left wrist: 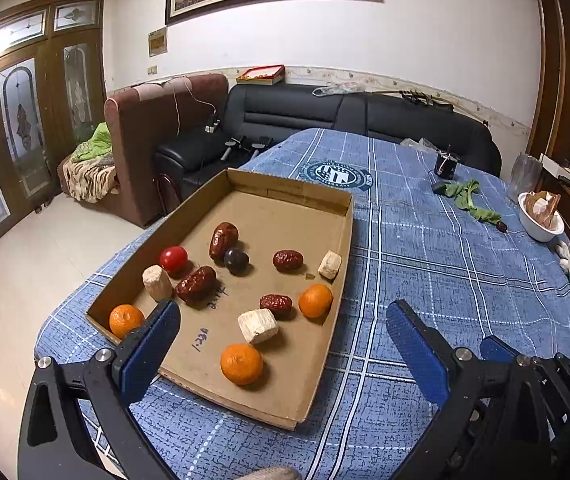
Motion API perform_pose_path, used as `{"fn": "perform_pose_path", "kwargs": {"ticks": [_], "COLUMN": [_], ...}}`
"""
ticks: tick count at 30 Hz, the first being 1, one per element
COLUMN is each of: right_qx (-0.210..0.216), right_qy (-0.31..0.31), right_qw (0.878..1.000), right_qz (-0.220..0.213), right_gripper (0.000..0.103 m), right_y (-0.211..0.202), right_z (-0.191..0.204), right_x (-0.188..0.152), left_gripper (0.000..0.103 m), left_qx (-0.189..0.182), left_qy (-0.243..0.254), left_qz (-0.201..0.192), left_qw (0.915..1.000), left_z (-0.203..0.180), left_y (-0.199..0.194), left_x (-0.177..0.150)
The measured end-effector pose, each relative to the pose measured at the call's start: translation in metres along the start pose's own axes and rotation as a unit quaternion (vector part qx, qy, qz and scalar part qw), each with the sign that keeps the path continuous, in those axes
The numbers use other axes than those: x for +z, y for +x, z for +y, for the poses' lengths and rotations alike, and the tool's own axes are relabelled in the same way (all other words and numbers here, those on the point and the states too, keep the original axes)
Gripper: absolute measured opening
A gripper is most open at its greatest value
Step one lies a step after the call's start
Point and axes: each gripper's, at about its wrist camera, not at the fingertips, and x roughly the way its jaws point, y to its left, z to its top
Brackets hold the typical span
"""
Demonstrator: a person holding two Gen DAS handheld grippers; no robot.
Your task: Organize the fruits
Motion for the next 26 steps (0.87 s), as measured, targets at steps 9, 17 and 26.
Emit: {"fn": "perform_pose_path", "kwargs": {"ticks": [9,17,26], "right_qx": [0.002,0.009,0.019], "right_qy": [-0.018,-0.026,-0.02], "right_qw": [1.0,1.0,1.0], "right_qz": [0.004,0.01,0.015], "right_gripper": [0.056,0.057,0.058], "right_y": [0.005,0.009,0.011], "right_z": [0.01,0.015,0.012], "right_x": [-0.002,-0.003,-0.003], "left_gripper": [0.103,0.103,0.103], "left_qx": [-0.005,-0.005,-0.001], "left_qy": [-0.005,-0.012,-0.013], "left_qz": [0.015,0.022,0.03], "left_qw": [0.9999,0.9997,0.9995], "left_z": [0.003,0.006,0.002], "left_y": [0.009,0.014,0.015], "left_x": [0.0,0.003,0.004]}}
